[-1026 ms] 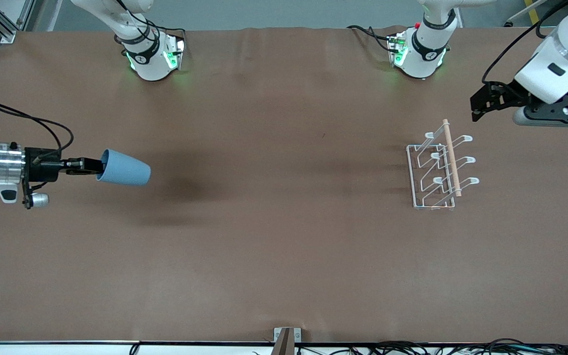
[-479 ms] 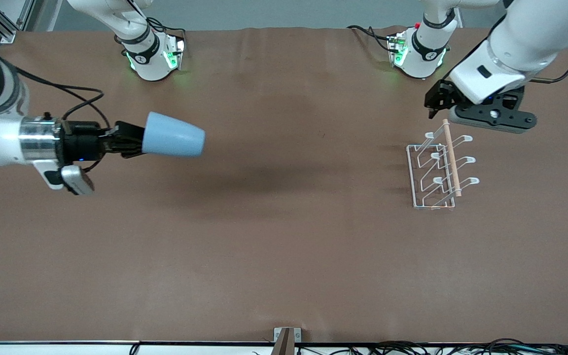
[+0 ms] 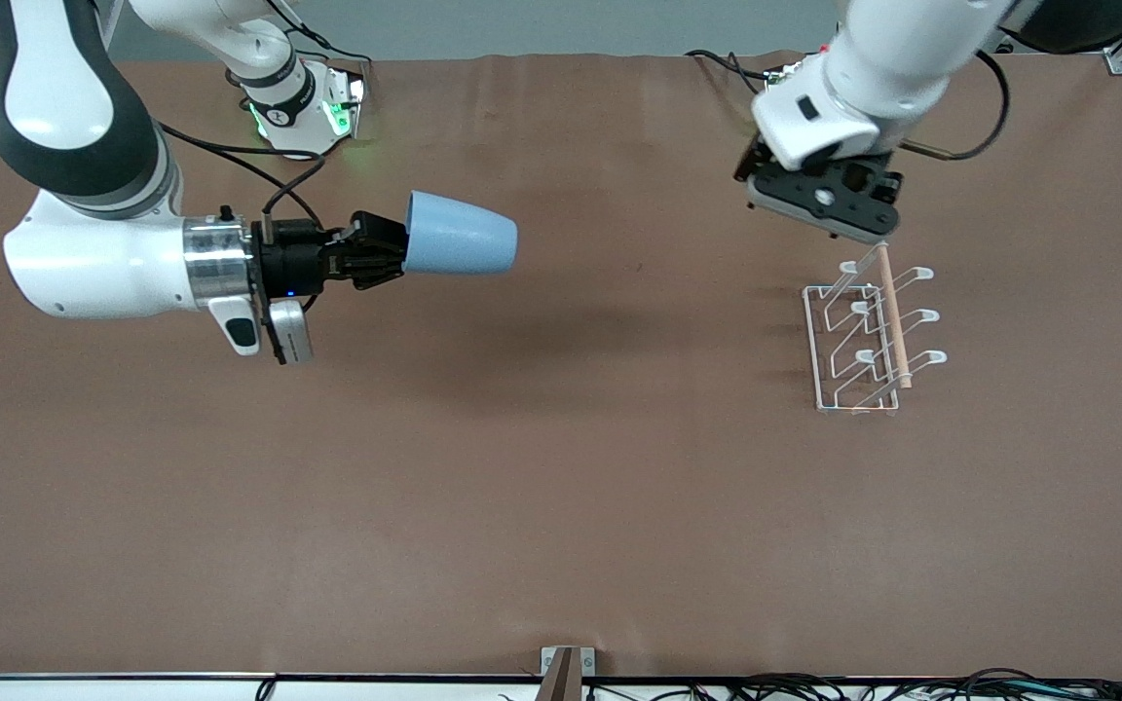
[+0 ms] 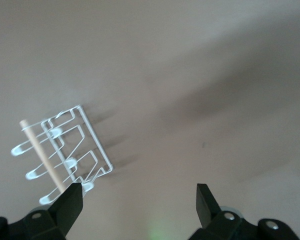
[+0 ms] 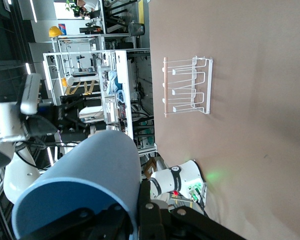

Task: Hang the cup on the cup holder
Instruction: 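Carry the cup toward center while the left gripper reaches for it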

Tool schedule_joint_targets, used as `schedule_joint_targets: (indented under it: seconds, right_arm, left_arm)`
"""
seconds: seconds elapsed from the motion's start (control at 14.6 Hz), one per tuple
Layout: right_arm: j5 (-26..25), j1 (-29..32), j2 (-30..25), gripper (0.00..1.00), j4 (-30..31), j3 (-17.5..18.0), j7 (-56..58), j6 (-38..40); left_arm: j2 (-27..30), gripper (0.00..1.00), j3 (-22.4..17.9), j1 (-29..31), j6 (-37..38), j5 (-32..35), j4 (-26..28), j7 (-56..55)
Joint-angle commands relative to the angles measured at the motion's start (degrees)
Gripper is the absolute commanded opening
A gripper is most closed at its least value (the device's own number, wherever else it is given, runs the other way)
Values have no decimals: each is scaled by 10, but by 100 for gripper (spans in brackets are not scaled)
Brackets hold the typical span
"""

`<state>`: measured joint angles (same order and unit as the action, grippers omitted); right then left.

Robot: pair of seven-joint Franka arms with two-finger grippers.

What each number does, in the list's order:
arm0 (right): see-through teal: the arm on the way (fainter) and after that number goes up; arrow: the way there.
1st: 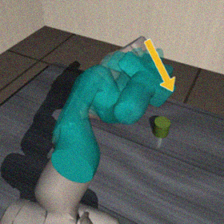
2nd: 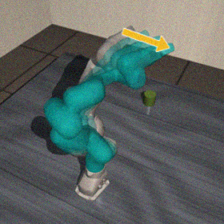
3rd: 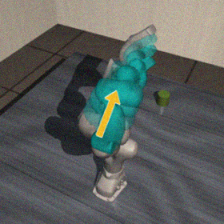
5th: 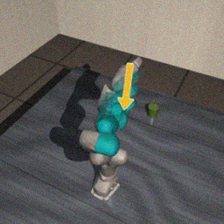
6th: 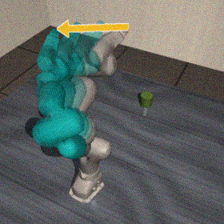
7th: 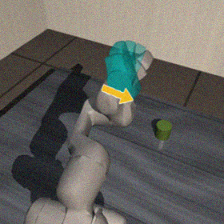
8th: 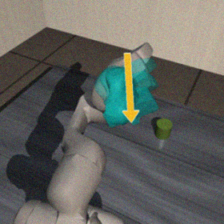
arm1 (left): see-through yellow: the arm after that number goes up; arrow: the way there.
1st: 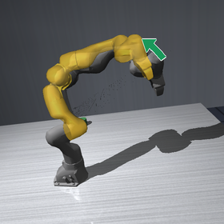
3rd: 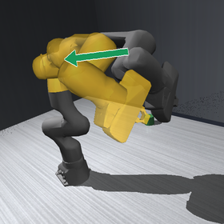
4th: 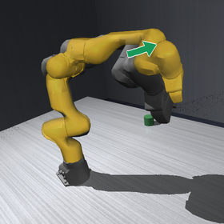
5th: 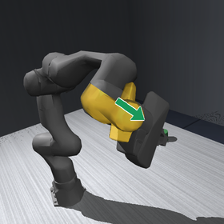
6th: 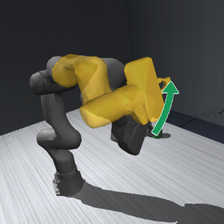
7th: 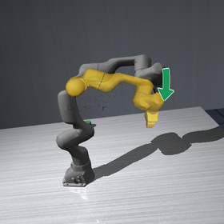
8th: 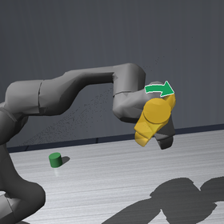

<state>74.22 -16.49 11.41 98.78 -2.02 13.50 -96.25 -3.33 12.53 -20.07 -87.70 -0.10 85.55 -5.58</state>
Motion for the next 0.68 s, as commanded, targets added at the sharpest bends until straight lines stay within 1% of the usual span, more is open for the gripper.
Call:
schedule_joint_targets:
  seconds: [0.0, 0.14, 0.27, 0.34, 0.48, 0.55, 0.62]
  right_arm:
    - [22, 1, 5, 0, 8, -6, -1, 2]
    - [40, 1, 13, 0, 8, -6, 6, 0]
    - [51, 0, 18, 0, 8, -6, 7, 0]
    - [51, 0, 24, 0, 7, -6, 15, 0]
    - [51, -1, 32, 0, 7, -6, 30, 1]
    - [51, 0, 34, 1, 7, -6, 31, 1]
    - [51, -1, 41, 1, 7, -6, 31, 1]
  left_arm:
    - [-14, 100, -1, -43, 5, -6, -42, 26]
    - [-19, 100, 9, -53, 0, -32, -52, 61]
    - [-20, 100, 18, -55, -12, -42, -66, 93]
    - [-23, 100, 28, -56, -27, -47, -71, 101]
    - [-51, 100, 46, -56, -76, -66, -99, 101]
    - [-63, 100, 57, -56, -93, -65, -116, 101]
    - [-74, 100, 60, -56, -116, -64, -122, 108]
